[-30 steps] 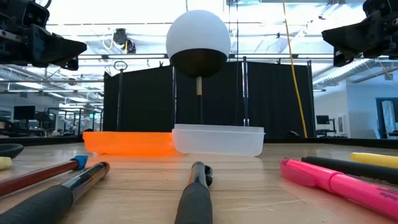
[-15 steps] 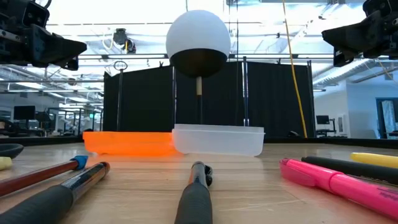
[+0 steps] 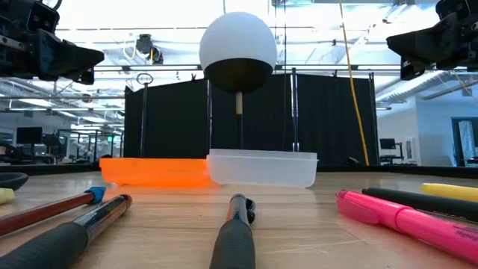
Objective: Pick & place school supplies into a supply box
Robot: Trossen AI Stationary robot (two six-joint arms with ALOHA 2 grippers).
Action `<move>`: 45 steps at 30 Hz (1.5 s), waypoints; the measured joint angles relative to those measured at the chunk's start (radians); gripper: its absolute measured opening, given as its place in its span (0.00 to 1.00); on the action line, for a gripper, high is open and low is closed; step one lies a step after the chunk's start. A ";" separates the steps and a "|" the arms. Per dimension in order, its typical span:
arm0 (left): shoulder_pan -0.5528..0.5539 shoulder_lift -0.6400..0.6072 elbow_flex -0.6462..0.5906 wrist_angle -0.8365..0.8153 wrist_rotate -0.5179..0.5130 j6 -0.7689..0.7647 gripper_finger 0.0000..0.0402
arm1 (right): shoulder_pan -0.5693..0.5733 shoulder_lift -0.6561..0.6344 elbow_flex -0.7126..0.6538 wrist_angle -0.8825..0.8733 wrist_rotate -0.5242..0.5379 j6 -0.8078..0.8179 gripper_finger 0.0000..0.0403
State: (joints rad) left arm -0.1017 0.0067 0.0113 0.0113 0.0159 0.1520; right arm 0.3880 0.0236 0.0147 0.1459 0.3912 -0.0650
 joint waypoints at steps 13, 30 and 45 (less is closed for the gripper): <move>0.000 0.000 0.000 0.008 0.002 -0.011 0.05 | 0.000 0.000 0.000 0.007 0.000 0.000 0.00; 0.000 0.000 -0.002 0.079 0.010 -0.277 0.05 | 0.000 0.000 0.000 0.007 0.002 -0.002 0.00; 0.001 0.000 0.001 0.029 -0.146 -0.539 0.05 | 0.000 0.000 0.000 0.012 0.002 -0.070 0.00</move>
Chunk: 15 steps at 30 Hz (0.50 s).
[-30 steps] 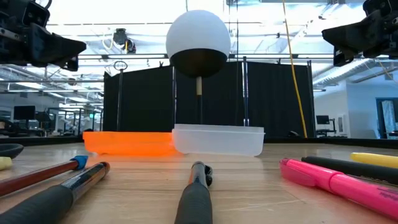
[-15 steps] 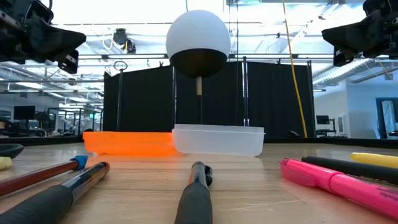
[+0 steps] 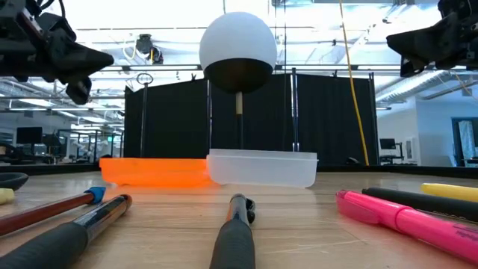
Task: Pick & place school supplies into a supply box
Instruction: Put the black scissors into the orange supply box
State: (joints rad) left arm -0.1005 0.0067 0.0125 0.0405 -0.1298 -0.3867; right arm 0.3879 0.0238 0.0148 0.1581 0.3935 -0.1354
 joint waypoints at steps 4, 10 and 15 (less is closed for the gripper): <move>-0.005 0.003 0.025 0.024 0.119 0.008 0.05 | 0.000 0.000 0.000 0.002 0.001 -0.024 0.00; -0.060 0.156 0.223 -0.131 -0.039 -0.008 0.05 | 0.000 0.000 0.000 0.002 0.001 -0.045 0.00; -0.117 0.470 0.475 -0.360 -0.252 -0.203 0.05 | 0.000 0.000 0.000 -0.022 -0.001 -0.044 0.00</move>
State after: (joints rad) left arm -0.2175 0.4767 0.4870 -0.3196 -0.3820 -0.5897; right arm 0.3880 0.0238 0.0151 0.1360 0.3927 -0.1799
